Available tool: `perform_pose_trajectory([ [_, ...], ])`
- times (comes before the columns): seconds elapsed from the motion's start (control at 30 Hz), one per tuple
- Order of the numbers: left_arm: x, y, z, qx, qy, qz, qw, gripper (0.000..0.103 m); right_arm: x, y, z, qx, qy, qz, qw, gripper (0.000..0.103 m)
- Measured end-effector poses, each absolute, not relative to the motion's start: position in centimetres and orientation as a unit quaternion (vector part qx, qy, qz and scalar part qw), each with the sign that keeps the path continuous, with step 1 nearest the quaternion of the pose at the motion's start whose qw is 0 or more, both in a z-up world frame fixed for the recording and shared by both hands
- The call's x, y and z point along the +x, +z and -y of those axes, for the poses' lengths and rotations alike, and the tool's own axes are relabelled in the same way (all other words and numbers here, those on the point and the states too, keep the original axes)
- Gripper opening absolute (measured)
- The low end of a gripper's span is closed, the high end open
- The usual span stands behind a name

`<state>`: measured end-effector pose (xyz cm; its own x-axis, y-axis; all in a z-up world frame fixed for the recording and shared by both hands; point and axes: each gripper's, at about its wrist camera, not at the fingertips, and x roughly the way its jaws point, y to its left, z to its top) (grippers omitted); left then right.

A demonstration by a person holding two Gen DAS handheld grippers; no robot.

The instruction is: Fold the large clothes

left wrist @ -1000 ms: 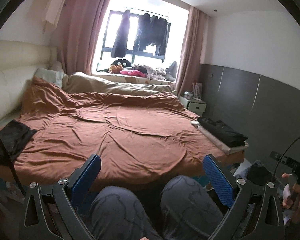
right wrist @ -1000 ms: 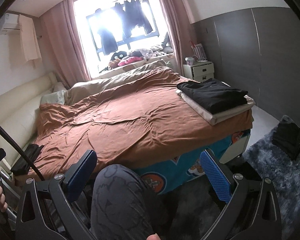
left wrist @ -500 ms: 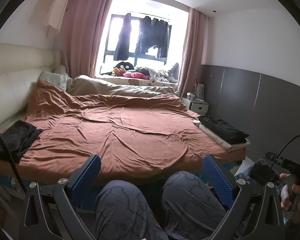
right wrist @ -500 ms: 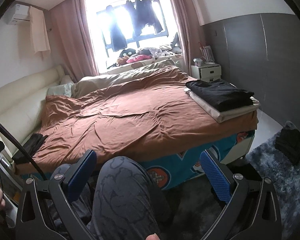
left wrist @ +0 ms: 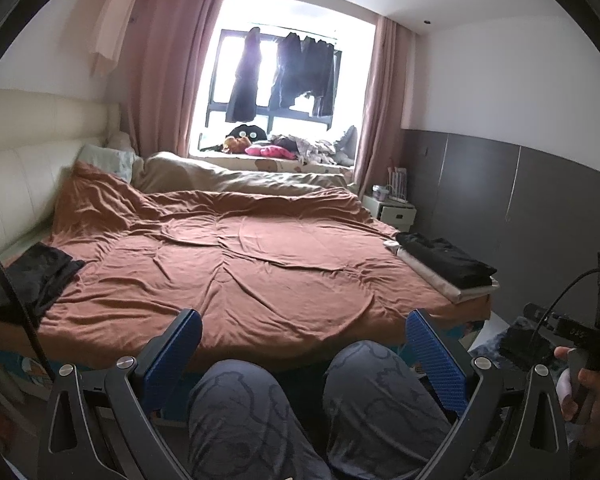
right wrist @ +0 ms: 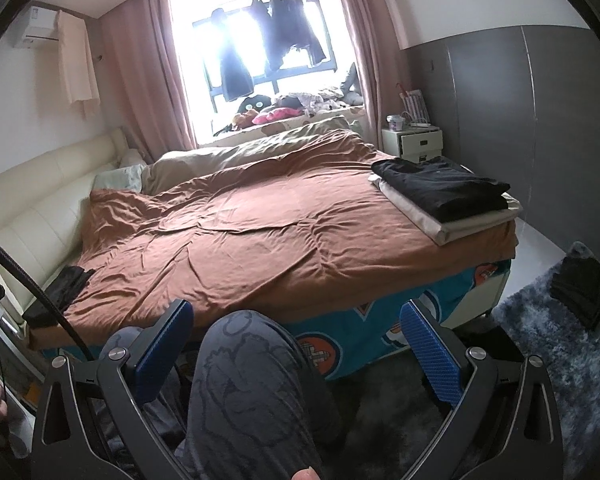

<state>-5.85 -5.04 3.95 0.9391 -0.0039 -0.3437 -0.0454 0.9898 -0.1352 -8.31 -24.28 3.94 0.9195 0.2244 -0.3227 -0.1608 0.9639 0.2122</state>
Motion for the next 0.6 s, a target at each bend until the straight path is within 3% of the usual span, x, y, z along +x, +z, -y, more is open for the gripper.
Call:
perform_pose_trajectory([
  [0.6, -5.44, 3.66, 4.72, -0.075, 0.010, -0.182, 0.980, 0.102, -8.47, 3.89, 23.57, 0.099, 0.096, -0.178, 0.974, 0.103],
])
